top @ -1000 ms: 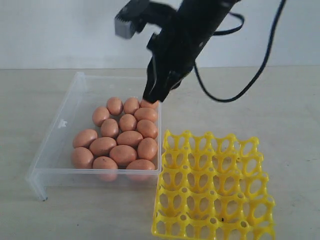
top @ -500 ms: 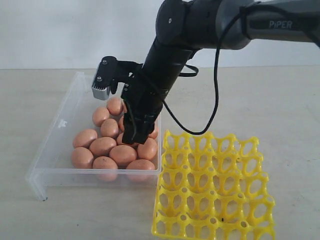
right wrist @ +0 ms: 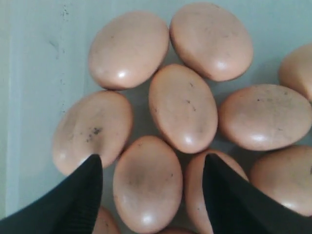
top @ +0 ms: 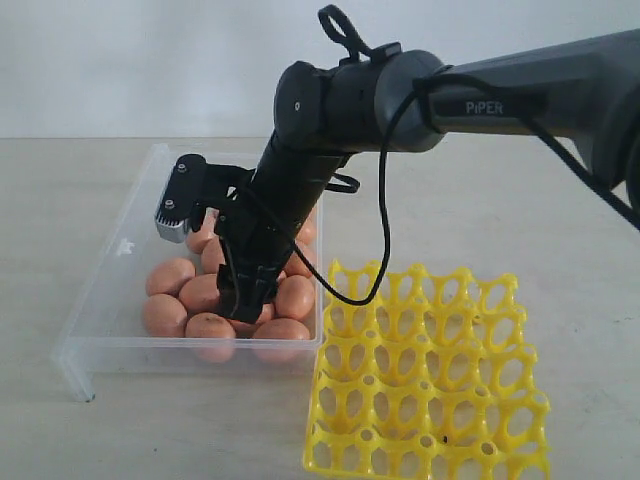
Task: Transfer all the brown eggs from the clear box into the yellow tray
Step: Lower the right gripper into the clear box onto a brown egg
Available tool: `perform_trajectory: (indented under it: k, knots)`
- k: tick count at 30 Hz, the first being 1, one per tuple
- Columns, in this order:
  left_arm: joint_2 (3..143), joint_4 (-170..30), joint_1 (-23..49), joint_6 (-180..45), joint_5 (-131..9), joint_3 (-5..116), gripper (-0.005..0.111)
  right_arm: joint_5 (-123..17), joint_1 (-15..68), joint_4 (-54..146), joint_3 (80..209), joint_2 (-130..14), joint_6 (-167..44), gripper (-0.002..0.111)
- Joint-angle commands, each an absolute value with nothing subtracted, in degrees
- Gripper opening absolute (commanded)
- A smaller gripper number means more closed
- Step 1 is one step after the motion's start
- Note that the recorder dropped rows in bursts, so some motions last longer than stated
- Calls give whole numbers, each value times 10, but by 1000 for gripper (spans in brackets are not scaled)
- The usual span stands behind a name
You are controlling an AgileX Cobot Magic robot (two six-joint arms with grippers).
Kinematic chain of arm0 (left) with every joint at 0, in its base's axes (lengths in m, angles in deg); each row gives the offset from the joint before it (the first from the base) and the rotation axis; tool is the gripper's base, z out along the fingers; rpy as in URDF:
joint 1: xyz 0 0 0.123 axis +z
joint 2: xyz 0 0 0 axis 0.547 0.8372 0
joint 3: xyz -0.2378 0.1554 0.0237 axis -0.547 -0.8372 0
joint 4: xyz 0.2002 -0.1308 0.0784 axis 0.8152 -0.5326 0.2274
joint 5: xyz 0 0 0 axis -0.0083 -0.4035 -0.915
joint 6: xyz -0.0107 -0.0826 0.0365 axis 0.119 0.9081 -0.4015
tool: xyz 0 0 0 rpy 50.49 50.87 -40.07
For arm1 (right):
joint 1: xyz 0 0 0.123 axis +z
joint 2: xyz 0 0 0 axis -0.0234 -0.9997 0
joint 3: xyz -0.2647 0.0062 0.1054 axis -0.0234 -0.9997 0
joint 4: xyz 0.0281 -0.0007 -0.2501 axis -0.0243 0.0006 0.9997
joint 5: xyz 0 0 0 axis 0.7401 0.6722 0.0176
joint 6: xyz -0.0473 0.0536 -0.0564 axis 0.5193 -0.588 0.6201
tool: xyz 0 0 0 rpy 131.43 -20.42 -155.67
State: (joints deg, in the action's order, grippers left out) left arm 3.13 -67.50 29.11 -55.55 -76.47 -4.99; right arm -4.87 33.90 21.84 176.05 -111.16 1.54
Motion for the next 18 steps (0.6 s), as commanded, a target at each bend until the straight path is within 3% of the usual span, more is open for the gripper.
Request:
perform_trajectory:
  k: [1, 13, 15, 18]
  knots:
    - [30, -676, 293, -557, -761, -51, 4, -42, 339, 229, 1763, -1120, 3, 53]
    - [30, -676, 293, -557, -761, -51, 4, -63, 339, 247, 1763, -1152, -12, 50]
    - [30, -676, 293, -557, -760, -51, 4, -62, 339, 260, 1763, -1152, -23, 40]
    - [30, -676, 293, -557, -760, -51, 4, -61, 339, 262, 1763, -1152, -37, 13]
